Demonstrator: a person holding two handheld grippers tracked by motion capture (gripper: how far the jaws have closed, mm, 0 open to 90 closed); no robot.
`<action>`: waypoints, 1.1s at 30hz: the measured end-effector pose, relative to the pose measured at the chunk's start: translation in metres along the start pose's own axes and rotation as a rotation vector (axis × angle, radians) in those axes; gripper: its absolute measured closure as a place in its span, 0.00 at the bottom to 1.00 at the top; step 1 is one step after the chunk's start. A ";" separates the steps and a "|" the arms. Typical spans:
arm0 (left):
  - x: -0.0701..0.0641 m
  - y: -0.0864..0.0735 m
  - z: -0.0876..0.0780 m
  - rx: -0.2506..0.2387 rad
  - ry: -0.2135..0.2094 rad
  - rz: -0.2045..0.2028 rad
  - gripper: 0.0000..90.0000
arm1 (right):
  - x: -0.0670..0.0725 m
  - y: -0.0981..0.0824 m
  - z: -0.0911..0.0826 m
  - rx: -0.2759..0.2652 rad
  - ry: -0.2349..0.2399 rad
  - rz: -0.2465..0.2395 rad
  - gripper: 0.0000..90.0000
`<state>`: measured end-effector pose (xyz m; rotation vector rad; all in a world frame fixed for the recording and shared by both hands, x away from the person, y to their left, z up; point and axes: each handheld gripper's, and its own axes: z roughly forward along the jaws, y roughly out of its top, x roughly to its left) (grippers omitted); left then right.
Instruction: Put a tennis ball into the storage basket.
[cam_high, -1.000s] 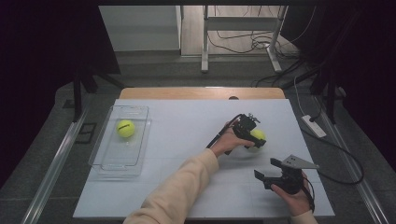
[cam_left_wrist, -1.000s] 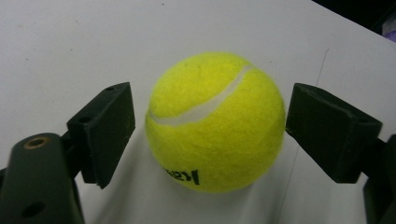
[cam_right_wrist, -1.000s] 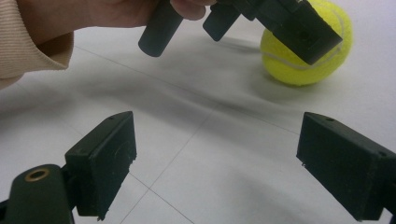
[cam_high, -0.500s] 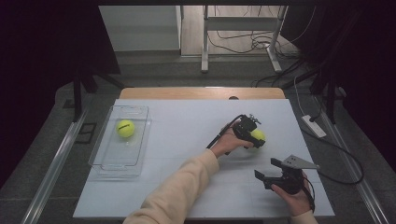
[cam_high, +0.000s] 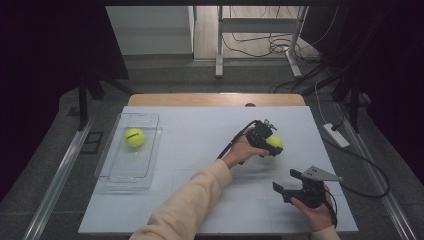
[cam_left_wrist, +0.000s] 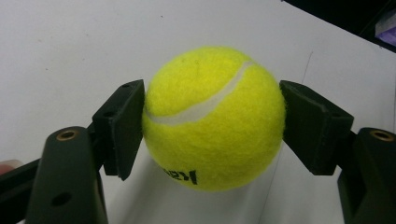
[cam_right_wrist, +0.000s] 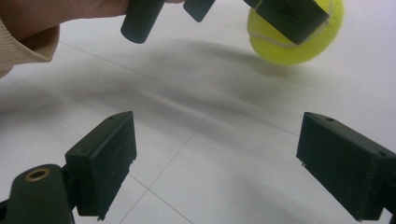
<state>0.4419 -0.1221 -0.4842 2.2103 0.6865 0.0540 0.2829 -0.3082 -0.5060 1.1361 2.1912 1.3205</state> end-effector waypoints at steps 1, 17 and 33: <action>0.000 -0.001 -0.002 0.000 0.001 -0.001 0.31 | 0.000 0.000 0.000 0.000 -0.001 -0.001 0.13; 0.002 -0.010 -0.027 -0.055 0.034 -0.004 0.31 | 0.001 0.001 0.000 -0.002 -0.006 -0.009 0.13; 0.001 -0.017 -0.046 -0.091 0.049 -0.007 0.31 | 0.002 0.004 -0.001 -0.011 -0.006 -0.011 0.13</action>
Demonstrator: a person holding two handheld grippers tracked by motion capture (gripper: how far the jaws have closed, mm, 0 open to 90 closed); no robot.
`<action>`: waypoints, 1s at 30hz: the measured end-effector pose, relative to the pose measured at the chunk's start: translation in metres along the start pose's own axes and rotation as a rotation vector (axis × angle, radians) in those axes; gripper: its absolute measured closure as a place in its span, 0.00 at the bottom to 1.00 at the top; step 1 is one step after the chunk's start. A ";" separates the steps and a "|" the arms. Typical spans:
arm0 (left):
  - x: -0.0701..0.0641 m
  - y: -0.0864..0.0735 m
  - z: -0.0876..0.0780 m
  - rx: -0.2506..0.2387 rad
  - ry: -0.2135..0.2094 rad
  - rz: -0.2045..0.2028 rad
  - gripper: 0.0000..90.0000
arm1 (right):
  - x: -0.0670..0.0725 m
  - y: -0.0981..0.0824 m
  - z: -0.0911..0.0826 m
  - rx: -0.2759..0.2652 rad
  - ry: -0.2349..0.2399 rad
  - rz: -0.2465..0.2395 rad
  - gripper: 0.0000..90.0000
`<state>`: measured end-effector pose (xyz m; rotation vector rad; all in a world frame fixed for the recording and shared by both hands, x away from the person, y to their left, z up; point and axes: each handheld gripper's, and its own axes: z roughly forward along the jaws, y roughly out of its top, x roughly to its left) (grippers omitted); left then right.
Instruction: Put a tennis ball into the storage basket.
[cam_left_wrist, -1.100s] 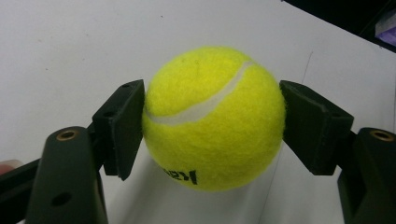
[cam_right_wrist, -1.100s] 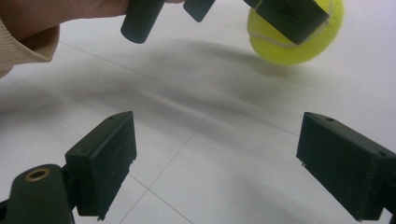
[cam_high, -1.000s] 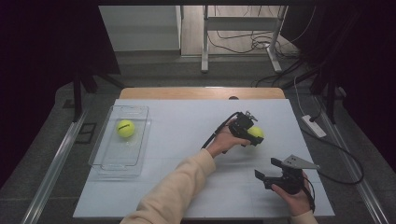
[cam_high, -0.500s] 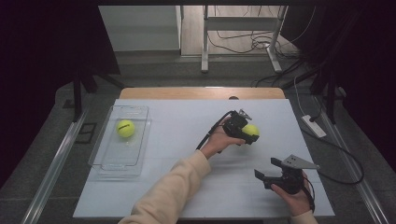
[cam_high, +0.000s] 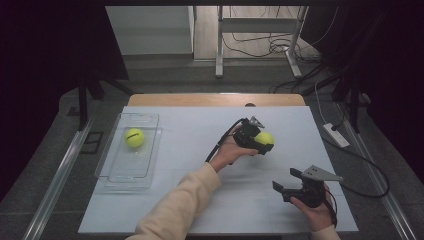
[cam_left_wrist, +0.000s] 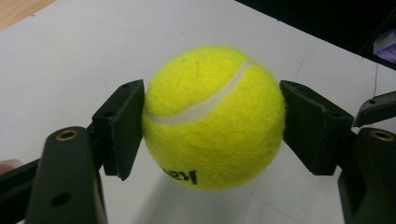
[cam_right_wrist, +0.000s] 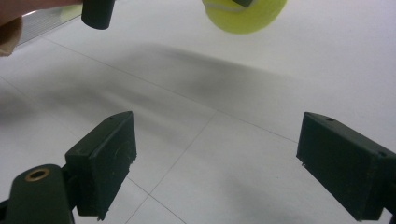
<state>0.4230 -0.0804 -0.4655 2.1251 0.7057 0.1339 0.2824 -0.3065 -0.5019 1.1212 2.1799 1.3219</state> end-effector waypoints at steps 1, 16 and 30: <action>0.000 -0.001 -0.001 -0.006 0.000 0.001 0.31 | 0.000 0.000 0.000 0.000 0.000 -0.001 0.13; 0.002 -0.006 -0.012 -0.030 0.002 -0.013 0.31 | 0.000 0.000 0.000 0.000 -0.003 0.003 0.13; 0.001 -0.008 -0.022 -0.045 0.003 0.004 0.31 | -0.001 -0.001 0.000 0.003 -0.007 0.003 0.13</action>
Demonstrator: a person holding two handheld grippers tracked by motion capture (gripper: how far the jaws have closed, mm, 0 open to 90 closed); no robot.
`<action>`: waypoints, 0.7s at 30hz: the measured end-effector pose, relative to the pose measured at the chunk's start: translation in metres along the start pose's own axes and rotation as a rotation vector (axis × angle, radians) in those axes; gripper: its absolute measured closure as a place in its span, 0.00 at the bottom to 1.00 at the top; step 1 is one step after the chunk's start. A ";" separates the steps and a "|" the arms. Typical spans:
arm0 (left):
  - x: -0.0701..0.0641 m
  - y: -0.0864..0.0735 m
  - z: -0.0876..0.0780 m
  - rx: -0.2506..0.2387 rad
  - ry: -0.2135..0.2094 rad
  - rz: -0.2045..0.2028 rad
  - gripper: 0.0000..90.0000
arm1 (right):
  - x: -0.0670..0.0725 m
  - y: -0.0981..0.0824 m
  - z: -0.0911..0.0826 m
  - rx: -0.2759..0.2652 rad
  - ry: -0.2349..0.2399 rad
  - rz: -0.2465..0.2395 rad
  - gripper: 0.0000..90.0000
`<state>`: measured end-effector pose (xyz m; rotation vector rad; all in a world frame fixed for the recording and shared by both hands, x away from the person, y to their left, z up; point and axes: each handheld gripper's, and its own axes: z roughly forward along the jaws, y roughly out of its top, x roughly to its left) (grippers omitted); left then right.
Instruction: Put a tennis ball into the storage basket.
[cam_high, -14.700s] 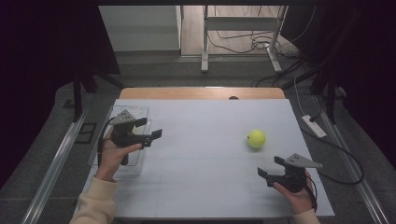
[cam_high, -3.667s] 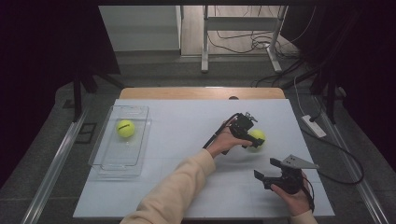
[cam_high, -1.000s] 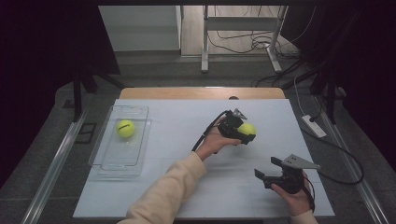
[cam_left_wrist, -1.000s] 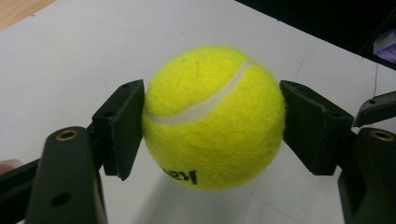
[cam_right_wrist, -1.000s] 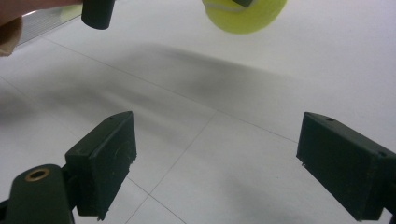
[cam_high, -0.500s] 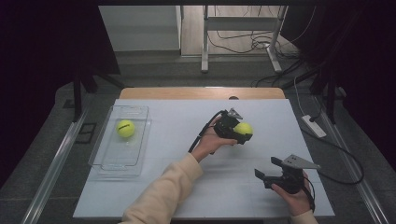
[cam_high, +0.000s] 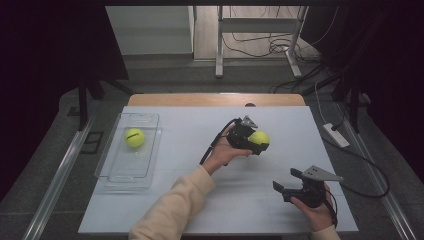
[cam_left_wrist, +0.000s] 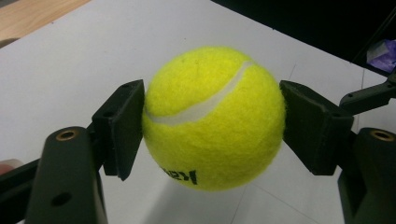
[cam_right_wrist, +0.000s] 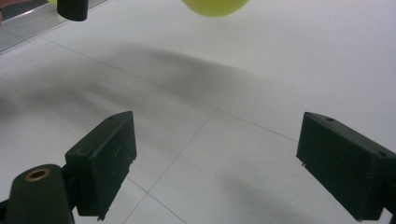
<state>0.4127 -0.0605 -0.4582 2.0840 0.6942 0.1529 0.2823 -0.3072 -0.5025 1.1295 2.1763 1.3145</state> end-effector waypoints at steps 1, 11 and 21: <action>0.000 0.000 -0.001 -0.002 0.000 0.001 0.31 | 0.000 0.000 0.000 0.000 0.000 0.000 0.13; -0.003 0.000 -0.011 -0.028 0.008 0.010 0.31 | 0.000 0.000 0.000 0.001 0.002 0.004 0.13; -0.004 -0.001 -0.022 -0.039 0.015 0.021 0.31 | 0.000 0.000 0.001 0.001 0.000 -0.001 0.13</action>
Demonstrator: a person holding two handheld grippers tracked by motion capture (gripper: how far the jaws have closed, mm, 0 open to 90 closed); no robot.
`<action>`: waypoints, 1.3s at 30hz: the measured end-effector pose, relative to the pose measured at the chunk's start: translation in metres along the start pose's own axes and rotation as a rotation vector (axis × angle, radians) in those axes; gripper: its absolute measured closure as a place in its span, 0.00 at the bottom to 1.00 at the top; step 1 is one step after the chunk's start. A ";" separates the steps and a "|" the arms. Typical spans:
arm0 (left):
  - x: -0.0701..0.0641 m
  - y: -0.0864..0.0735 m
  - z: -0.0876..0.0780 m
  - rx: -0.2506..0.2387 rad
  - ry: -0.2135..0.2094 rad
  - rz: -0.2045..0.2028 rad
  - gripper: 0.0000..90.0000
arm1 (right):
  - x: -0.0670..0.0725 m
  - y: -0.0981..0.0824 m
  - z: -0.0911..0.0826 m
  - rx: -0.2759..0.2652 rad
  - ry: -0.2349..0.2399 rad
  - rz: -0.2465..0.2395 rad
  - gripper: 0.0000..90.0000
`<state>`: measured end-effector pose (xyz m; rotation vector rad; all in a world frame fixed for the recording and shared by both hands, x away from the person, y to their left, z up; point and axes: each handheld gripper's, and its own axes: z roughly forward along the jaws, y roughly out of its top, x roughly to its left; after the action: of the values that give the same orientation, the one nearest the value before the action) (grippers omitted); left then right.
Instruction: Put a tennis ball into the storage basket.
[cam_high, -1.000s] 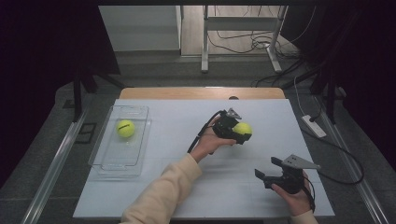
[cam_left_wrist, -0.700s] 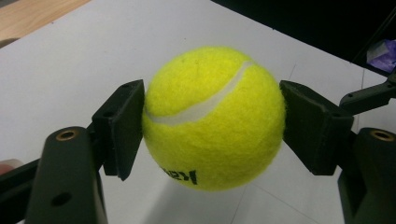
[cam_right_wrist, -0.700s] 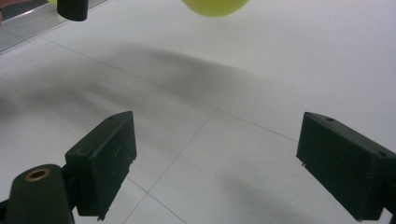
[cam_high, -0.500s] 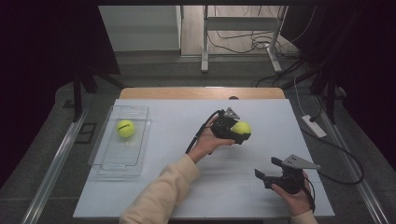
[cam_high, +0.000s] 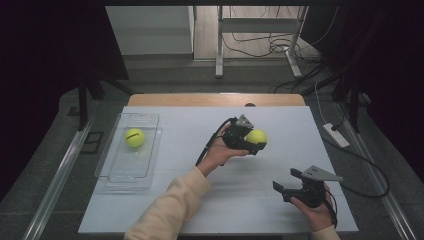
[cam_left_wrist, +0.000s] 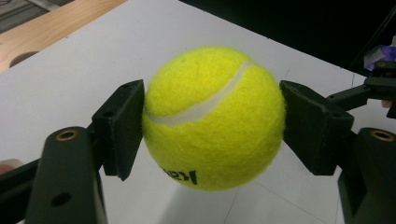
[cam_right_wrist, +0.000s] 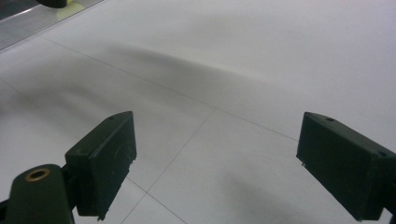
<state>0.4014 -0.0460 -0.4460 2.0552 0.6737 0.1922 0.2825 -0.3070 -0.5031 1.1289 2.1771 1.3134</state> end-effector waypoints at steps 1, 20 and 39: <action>0.000 0.000 -0.001 -0.003 0.000 -0.003 0.31 | 0.000 0.000 0.000 0.002 0.001 0.000 0.13; 0.001 -0.008 -0.017 -0.011 -0.004 -0.020 0.31 | 0.001 0.000 0.001 0.006 -0.001 -0.001 0.13; 0.009 -0.021 -0.036 -0.027 0.017 -0.047 0.31 | 0.001 0.000 0.001 0.003 -0.002 0.000 0.13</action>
<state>0.3866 -0.0057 -0.4448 2.0120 0.7257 0.1903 0.2826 -0.3062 -0.5033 1.1311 2.1782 1.3098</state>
